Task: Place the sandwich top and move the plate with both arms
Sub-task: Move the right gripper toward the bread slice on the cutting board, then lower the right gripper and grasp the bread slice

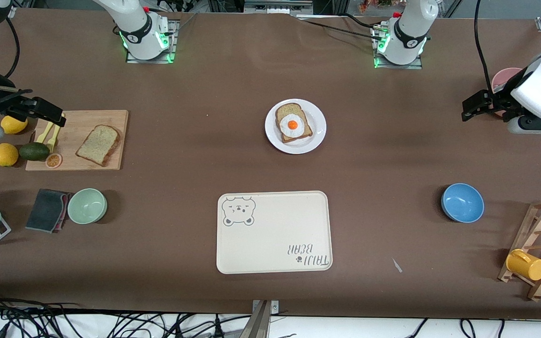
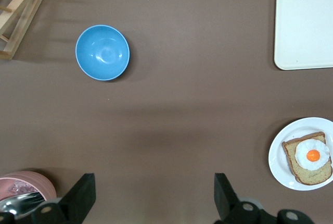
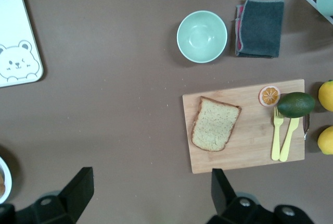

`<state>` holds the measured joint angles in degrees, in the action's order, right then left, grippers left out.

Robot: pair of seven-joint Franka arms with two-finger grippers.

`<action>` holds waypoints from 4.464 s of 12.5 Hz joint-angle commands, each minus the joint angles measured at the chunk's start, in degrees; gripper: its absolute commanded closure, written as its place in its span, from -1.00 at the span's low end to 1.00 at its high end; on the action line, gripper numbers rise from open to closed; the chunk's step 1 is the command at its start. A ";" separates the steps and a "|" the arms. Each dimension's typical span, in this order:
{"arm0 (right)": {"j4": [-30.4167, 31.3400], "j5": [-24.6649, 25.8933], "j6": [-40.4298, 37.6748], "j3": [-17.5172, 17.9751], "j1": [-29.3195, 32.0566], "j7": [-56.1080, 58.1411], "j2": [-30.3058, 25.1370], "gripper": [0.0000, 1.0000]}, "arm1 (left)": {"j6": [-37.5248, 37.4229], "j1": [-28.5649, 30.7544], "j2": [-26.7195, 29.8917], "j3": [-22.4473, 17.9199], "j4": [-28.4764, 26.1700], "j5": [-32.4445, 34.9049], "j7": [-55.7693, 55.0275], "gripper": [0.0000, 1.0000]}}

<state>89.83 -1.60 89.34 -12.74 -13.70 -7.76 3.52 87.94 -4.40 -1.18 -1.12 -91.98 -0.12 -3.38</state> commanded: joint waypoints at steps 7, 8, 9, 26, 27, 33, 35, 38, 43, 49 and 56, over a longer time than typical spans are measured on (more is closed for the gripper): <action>-2.03 0.89 -1.45 0.17 -0.71 0.55 1.40 -1.00 | -1.02 0.27 -0.40 -0.02 1.28 -1.11 0.57 -1.00; -2.12 0.98 -1.18 0.17 -0.71 0.55 1.67 -1.00 | -1.11 0.27 -0.40 0.06 1.19 -1.11 0.57 -1.00; -2.12 1.07 -1.18 0.08 -0.71 0.64 1.67 -1.00 | -1.11 0.27 -0.40 0.06 1.19 -1.11 0.57 -1.00; 40.24 10.37 36.96 -1.59 -0.10 -10.04 4.30 -0.84 | -2.87 -0.26 -1.10 0.06 1.19 -1.11 0.48 -1.00; 40.77 13.35 37.05 -1.59 -0.10 -14.78 4.57 -0.84 | -2.87 -0.26 -1.10 0.06 1.19 -1.11 0.48 -1.00; 42.71 14.78 44.33 -4.05 0.60 -16.41 11.06 -0.74 | -2.87 -0.17 -1.10 0.06 1.28 -1.11 0.48 -1.00; 42.36 14.78 44.70 -4.49 0.69 -16.76 12.30 -0.74 | -2.87 -0.17 -1.10 0.06 1.28 -1.11 0.48 -1.00; 41.92 14.61 44.78 -4.49 0.25 -18.00 12.66 -0.74 | -2.87 -0.17 -1.10 0.06 1.28 -1.11 0.48 -1.00; 41.04 13.99 46.80 -4.05 0.08 -18.61 15.20 -0.66 | -2.95 -0.17 -1.10 0.06 1.28 -1.11 0.48 -1.00; 41.04 14.26 46.89 -4.05 -0.01 -18.26 16.26 -0.39 | -3.22 -0.17 -1.10 0.06 1.19 -1.11 0.48 -1.00; 40.42 14.17 46.63 -3.87 -0.54 -18.00 16.44 1.00 | -3.31 -0.17 -1.10 -0.02 1.19 -1.11 0.56 -1.00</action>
<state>131.05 11.88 135.94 -16.60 -14.05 -25.12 19.08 85.63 -4.72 -1.92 -1.06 -91.98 -0.12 -3.38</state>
